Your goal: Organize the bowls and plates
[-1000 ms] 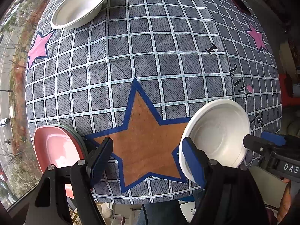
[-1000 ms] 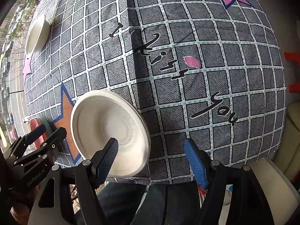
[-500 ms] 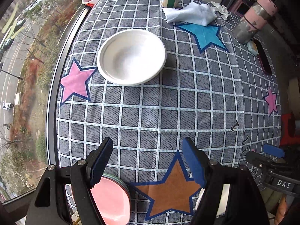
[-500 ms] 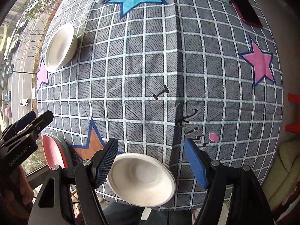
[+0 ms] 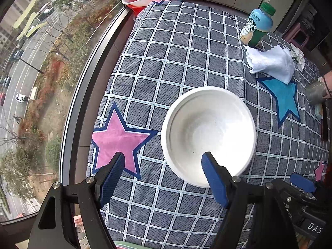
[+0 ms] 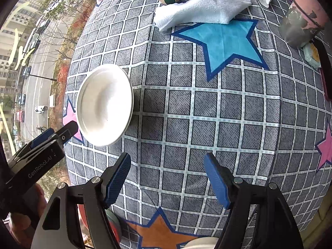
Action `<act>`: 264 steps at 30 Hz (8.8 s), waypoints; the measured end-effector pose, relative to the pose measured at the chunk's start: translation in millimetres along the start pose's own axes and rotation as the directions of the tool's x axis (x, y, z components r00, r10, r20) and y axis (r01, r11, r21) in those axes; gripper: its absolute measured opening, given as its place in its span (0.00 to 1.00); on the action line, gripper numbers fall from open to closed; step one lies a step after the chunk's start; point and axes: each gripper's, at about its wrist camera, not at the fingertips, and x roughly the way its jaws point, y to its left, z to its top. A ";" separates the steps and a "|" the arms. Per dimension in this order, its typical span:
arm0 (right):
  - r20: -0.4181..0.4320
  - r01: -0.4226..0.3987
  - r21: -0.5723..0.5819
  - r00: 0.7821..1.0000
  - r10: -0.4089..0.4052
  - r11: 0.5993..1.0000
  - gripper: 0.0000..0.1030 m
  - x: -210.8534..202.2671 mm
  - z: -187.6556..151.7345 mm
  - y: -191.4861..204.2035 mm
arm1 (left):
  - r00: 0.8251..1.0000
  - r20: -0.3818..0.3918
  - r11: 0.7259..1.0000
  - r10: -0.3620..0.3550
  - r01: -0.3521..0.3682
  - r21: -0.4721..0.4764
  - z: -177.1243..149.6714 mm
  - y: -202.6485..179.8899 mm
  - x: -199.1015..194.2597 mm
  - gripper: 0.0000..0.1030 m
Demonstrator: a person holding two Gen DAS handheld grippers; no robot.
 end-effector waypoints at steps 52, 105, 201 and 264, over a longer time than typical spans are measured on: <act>-0.157 -0.024 0.099 0.987 0.040 0.995 0.23 40.2 -27.4 -131.0 | 0.987 -0.125 0.929 -0.099 0.137 0.345 -73.9 -206.9 58.0 0.57; -0.152 0.026 0.143 0.988 -0.004 0.989 0.23 -35.9 -237.4 -112.2 | 0.968 -0.194 0.823 -0.161 0.241 0.515 -242.4 -209.0 -50.3 0.37; -0.244 0.201 0.276 0.961 -0.134 0.940 0.99 31.0 -295.4 -160.3 | 0.969 -0.236 0.861 -0.070 0.178 0.476 -252.8 -143.5 -19.1 1.00; -0.262 0.154 0.240 0.961 -0.089 0.958 1.00 156.2 -258.7 -230.3 | 0.933 -0.351 0.938 -0.078 0.188 0.291 -292.6 -142.8 214.0 1.00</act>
